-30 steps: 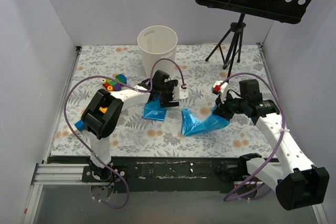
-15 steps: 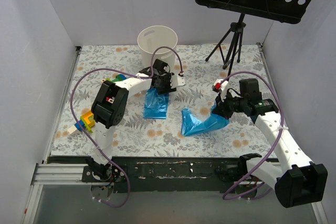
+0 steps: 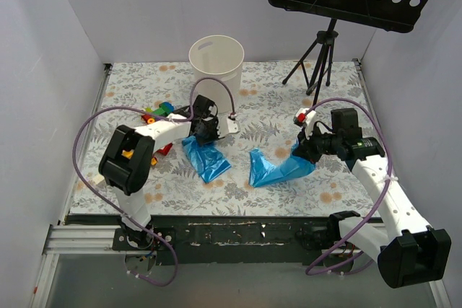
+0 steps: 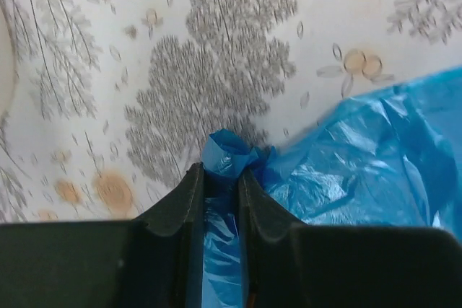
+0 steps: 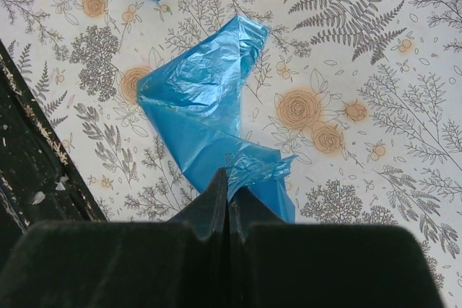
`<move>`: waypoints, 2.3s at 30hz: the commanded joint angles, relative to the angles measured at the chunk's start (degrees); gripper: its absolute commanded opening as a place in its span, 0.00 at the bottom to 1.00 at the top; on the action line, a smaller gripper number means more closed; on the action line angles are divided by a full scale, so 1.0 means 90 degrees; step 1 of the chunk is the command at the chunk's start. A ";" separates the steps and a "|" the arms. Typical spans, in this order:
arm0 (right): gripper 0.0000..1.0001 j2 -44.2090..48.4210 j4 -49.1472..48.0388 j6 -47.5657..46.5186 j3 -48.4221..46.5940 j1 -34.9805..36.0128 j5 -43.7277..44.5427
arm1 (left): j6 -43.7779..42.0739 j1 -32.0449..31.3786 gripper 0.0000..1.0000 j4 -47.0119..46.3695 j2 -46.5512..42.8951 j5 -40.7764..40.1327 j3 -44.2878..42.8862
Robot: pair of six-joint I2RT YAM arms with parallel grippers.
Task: Put the trash bags into the trash bin
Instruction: Pick up the trash bag from the center of the board, then place the trash bag at the center of the board, then unfold the trash bag at the center of the board.
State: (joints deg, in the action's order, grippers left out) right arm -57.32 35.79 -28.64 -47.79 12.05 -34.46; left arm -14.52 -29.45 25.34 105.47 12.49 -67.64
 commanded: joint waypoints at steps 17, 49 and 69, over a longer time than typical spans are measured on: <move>0.01 0.0197 -0.0519 0.0047 -0.1184 -0.0021 -0.0946 | 0.0833 0.4219 0.00 0.0047 -0.0949 -0.2002 -0.1224; 0.01 -0.1277 -0.3712 0.3660 -0.4806 0.0262 -0.2499 | 0.3420 0.4221 0.91 0.1462 -0.3571 0.2249 -0.0845; 0.01 -0.1981 -0.5178 0.4882 -0.6135 0.0379 -0.3466 | 0.4992 -0.1073 0.93 -0.3303 -0.2248 0.2821 0.0416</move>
State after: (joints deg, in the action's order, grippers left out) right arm -75.92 -6.28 12.75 -100.14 14.94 -63.79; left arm 27.42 -37.80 5.91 81.21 37.91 -62.17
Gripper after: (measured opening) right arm 0.020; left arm 0.927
